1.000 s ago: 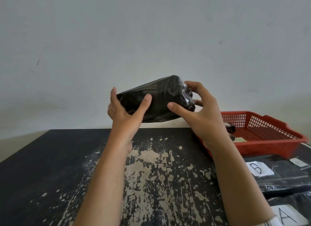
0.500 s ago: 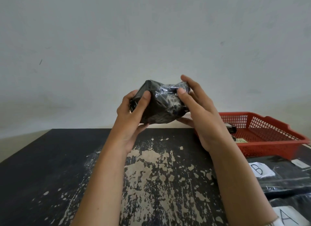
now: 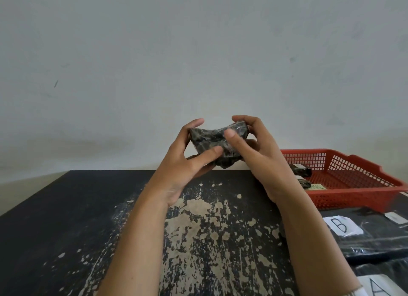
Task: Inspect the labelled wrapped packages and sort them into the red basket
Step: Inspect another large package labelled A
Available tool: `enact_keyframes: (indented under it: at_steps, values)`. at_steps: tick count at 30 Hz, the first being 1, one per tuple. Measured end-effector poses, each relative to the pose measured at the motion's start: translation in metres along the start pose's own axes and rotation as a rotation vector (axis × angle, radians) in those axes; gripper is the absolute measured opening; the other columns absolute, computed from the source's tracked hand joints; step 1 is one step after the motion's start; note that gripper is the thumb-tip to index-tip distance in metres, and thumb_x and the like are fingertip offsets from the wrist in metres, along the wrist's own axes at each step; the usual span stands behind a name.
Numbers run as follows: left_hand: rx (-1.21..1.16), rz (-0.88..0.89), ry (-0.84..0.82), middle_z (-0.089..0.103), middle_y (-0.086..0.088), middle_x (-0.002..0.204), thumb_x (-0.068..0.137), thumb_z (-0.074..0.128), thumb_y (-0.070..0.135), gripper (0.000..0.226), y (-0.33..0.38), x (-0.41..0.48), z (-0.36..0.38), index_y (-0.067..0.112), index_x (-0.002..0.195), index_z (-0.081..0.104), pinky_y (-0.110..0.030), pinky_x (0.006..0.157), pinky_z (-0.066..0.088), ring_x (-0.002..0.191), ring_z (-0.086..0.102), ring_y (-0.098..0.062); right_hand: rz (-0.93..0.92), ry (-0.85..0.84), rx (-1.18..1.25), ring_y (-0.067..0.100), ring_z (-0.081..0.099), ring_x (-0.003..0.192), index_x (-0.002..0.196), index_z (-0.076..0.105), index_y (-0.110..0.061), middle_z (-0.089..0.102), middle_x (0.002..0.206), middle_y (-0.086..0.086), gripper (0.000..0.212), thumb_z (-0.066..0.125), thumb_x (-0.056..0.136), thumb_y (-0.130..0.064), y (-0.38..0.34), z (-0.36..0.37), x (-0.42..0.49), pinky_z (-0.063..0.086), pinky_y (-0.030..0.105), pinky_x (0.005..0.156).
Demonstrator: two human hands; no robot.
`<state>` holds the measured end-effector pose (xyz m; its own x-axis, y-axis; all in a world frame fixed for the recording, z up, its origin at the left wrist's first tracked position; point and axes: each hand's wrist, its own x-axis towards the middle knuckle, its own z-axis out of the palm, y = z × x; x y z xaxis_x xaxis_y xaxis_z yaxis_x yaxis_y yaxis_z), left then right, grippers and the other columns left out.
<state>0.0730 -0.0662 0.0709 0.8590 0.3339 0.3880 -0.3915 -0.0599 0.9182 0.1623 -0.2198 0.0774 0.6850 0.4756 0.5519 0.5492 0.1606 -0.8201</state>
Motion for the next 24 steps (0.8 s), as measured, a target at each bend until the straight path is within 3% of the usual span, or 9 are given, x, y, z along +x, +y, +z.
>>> enact_keyframes:
  at_steps: [3, 8, 14, 19, 24]
  values:
    - [0.012, 0.013, 0.005, 0.063, 0.003, 0.134, 0.065, 0.083, 0.035, 0.076, 0.000, 0.001, -0.002, 0.037, 0.136, 0.058, -0.035, 0.089, 0.062, 0.117, 0.070, -0.020, -0.060, -0.016, -0.072, 0.007, 0.067, 0.116, 0.137, 0.054, -0.036, 0.066, 0.124, -0.012, 0.068, 0.074, 0.075, -0.054, -0.001, -0.003, -0.001, 0.061, 0.030, 0.093]
    - [0.008, 0.015, 0.016, 0.065, 0.003, 0.133, 0.070, 0.082, 0.036, 0.070, 0.003, 0.001, -0.001, 0.035, 0.136, 0.059, -0.037, 0.088, 0.062, 0.117, 0.071, -0.022, -0.065, 0.021, -0.037, 0.013, 0.068, 0.115, 0.134, 0.058, -0.031, 0.068, 0.124, -0.008, 0.052, 0.081, 0.087, -0.026, 0.003, -0.005, 0.002, 0.062, 0.040, 0.094]
    - [0.065, 0.037, 0.015, 0.060, -0.002, 0.135, 0.084, 0.081, 0.007, 0.061, 0.001, 0.001, -0.003, 0.033, 0.135, 0.059, -0.032, 0.083, 0.063, 0.115, 0.068, -0.017, -0.030, 0.061, 0.038, 0.017, 0.072, 0.111, 0.125, 0.068, -0.027, 0.072, 0.119, -0.005, 0.027, 0.067, 0.099, -0.033, 0.007, -0.005, 0.004, 0.063, 0.043, 0.092]
    - [0.259, 0.091, 0.028, 0.062, 0.004, 0.131, 0.061, 0.090, 0.036, 0.074, -0.003, 0.004, -0.008, 0.045, 0.128, 0.060, -0.044, 0.104, 0.055, 0.126, 0.061, -0.017, -0.046, 0.104, -0.011, 0.019, 0.073, 0.107, 0.115, 0.071, -0.020, 0.075, 0.111, -0.002, 0.020, 0.065, 0.100, -0.032, 0.010, -0.004, 0.006, 0.064, 0.047, 0.090]
    - [0.363, 0.132, 0.030, 0.062, 0.005, 0.131, 0.062, 0.088, 0.035, 0.074, -0.004, 0.007, -0.007, 0.041, 0.129, 0.058, -0.041, 0.104, 0.055, 0.123, 0.063, -0.015, -0.053, 0.129, -0.033, 0.014, 0.073, 0.105, 0.111, 0.073, -0.018, 0.076, 0.108, -0.003, 0.017, 0.063, 0.102, -0.029, 0.010, -0.005, 0.006, 0.065, 0.044, 0.086]
